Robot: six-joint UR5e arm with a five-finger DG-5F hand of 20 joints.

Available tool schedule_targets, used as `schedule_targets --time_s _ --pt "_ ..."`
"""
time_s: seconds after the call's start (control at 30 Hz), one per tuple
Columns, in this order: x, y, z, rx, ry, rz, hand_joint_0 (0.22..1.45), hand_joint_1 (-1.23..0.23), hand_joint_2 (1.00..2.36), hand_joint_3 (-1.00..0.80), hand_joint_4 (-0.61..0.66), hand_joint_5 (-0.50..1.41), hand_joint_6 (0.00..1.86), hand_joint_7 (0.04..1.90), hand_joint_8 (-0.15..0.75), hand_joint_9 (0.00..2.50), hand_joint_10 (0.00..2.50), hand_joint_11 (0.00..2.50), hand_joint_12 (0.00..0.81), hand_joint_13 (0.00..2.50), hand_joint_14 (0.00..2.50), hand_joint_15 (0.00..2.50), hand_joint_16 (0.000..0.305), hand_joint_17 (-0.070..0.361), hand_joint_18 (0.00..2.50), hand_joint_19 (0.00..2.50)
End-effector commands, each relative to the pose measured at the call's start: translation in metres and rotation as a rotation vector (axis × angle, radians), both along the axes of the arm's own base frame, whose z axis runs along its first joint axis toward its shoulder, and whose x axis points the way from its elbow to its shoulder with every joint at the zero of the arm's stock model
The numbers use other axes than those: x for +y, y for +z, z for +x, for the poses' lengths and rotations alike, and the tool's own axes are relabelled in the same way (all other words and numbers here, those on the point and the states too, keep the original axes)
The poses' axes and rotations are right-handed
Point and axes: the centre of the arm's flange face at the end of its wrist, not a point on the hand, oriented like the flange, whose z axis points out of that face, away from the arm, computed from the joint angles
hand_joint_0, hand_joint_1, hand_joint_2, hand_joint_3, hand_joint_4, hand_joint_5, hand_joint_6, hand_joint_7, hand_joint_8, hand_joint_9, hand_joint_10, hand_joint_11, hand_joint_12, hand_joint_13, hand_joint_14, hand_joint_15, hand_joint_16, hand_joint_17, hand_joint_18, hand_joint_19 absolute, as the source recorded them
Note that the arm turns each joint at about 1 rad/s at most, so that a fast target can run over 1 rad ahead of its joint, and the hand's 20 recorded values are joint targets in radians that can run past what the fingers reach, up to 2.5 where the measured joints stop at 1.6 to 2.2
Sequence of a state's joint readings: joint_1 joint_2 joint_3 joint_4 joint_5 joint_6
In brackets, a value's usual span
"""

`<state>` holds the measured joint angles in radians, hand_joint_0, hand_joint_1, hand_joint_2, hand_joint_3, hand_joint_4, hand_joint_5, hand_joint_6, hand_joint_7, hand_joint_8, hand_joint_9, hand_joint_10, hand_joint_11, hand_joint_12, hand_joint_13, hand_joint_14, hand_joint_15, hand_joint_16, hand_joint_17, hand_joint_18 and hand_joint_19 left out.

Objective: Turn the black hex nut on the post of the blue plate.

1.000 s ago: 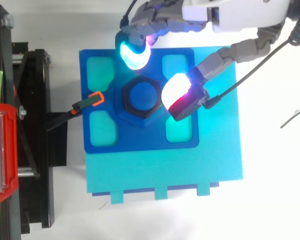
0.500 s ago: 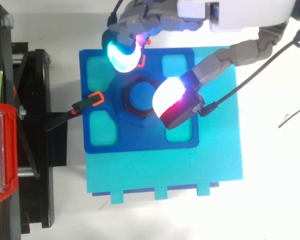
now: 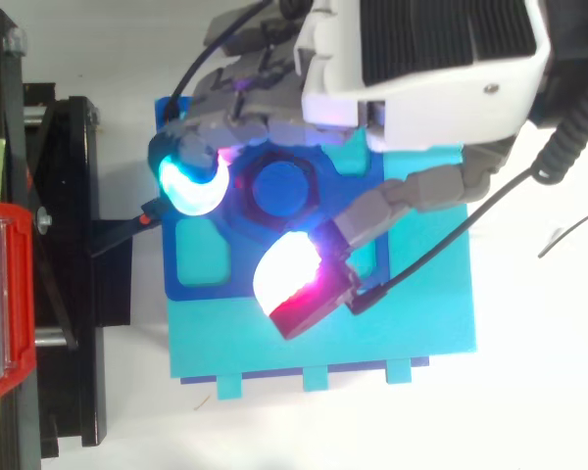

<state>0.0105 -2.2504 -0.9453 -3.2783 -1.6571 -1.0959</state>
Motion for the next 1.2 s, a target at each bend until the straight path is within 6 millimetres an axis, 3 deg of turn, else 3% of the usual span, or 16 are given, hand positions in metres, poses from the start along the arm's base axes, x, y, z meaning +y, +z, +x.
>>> schedule_targets --time_s 0.0,0.03,0.5,1.17 --pt "0.008 -0.001 0.003 -0.010 -0.002 -0.002 0.50 -0.40 1.00 -0.50 0.23 -0.15 0.50 0.89 0.262 0.68 0.01 0.30 0.351 0.46 0.00 0.11 0.054 0.121 0.28 0.11" --pt "0.011 -0.014 0.007 0.009 0.000 -0.003 0.50 -0.40 1.00 -0.50 0.23 -0.15 0.50 0.90 0.261 0.68 0.01 0.31 0.351 0.46 0.00 0.11 0.054 0.121 0.28 0.11" --pt "0.017 -0.017 0.003 0.050 0.016 -0.035 0.50 -0.40 1.00 -0.50 0.23 -0.15 0.50 0.90 0.262 0.68 0.01 0.29 0.351 0.46 0.00 0.11 0.054 0.121 0.28 0.11" --pt "-0.018 -0.019 -0.008 0.082 0.018 -0.103 0.50 -0.40 1.00 -0.50 0.23 -0.15 0.50 0.90 0.265 0.68 0.01 0.29 0.350 0.47 0.00 0.11 0.054 0.121 0.29 0.11"
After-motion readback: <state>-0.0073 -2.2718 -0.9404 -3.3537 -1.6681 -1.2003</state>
